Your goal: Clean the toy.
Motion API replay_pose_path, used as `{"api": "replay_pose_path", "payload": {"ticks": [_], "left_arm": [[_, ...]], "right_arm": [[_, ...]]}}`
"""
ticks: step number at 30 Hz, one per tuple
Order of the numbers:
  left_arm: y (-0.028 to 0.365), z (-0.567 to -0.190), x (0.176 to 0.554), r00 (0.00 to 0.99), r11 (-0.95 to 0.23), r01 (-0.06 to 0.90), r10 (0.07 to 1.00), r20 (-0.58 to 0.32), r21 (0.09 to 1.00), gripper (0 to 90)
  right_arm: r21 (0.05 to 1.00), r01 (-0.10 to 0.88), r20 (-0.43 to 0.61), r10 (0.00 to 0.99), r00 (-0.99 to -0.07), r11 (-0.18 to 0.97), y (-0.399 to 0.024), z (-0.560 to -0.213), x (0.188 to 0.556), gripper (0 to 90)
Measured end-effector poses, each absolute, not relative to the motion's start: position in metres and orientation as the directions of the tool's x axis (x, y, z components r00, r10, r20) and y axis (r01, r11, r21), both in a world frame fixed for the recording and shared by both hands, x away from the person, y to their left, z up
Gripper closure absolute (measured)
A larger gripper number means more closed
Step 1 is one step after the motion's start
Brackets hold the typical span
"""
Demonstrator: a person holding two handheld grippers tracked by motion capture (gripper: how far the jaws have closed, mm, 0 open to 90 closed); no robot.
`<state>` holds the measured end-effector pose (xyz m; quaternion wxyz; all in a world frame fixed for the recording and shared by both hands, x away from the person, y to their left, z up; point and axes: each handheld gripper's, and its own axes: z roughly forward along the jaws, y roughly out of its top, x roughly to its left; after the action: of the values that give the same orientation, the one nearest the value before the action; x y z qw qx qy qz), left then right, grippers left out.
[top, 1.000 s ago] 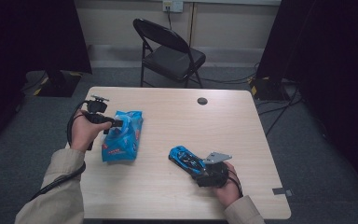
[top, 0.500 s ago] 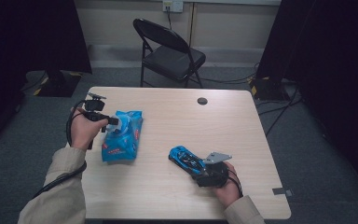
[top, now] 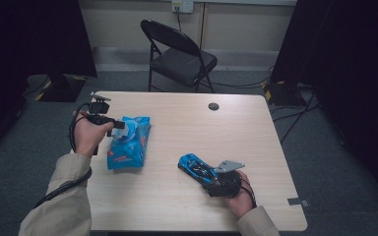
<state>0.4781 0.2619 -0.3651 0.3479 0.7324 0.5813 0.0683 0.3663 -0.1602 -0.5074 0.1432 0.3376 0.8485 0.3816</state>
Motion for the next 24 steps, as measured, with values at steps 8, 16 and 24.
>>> {"api": "replay_pose_path", "payload": {"ticks": [8, 16, 24], "left_arm": [[0.265, -0.348, 0.477, 0.328, -0.054, 0.771, 0.888, -0.323, 0.635, 90.0], [0.26, -0.315, 0.472, 0.371, -0.057, 0.734, 0.868, -0.329, 0.677, 90.0], [0.243, -0.307, 0.464, 0.435, -0.091, 0.71, 0.837, -0.333, 0.698, 90.0]], "right_arm": [[0.744, 0.464, 0.015, 0.682, -0.731, 0.481, -0.16, -0.507, 0.366, 23.8], [0.744, 0.464, 0.015, 0.682, -0.731, 0.481, -0.16, -0.507, 0.366, 23.8], [0.744, 0.463, 0.014, 0.682, -0.731, 0.481, -0.16, -0.507, 0.366, 23.8]]}}
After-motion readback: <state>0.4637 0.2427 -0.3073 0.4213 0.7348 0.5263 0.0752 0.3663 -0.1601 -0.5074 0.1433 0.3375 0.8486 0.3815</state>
